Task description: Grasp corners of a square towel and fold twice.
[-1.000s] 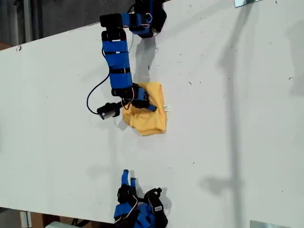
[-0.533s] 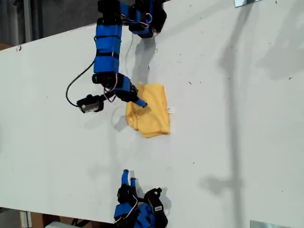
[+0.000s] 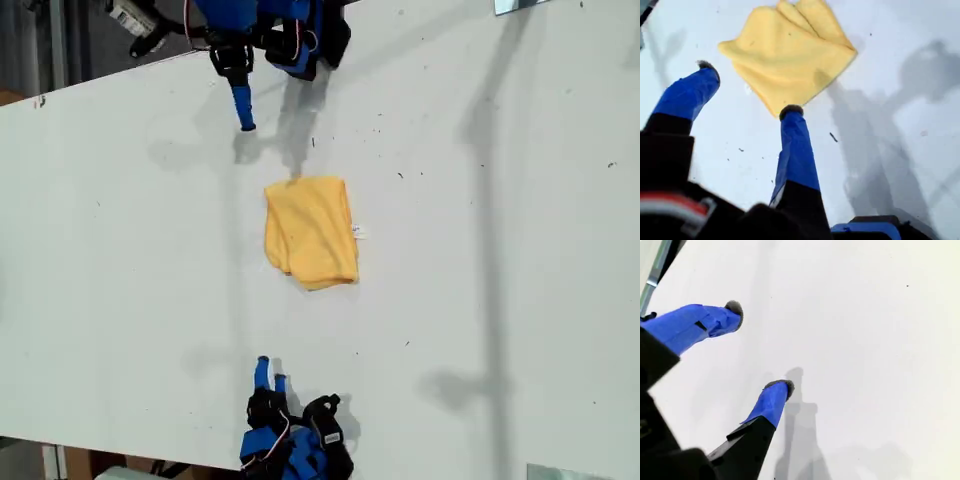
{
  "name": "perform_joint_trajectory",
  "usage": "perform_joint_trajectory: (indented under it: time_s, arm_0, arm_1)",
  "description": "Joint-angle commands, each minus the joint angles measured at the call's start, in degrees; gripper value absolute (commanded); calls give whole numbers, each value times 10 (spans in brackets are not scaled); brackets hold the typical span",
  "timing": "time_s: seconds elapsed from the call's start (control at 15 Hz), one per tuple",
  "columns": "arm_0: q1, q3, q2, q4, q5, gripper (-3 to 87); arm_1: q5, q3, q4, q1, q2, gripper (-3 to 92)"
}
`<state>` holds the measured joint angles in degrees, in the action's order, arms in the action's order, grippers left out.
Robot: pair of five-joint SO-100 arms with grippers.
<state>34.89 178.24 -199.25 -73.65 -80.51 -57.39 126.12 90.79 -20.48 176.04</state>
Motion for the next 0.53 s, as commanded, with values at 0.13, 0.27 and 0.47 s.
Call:
perform_joint_trajectory:
  time_s: [0.13, 0.27, 0.47]
  arm_0:
    - [6, -1, -4, -3, 6, 263]
    - [1, 0, -4, 0, 29, 257]
    - [-21, -1, -2, -23, 24, 245]
  arm_1:
    - [-62, 241, -116, 32, 128, 328]
    - [-77, 279, -140, 24, 128, 313]
    - [-246, 340, -125, -25, 128, 144]
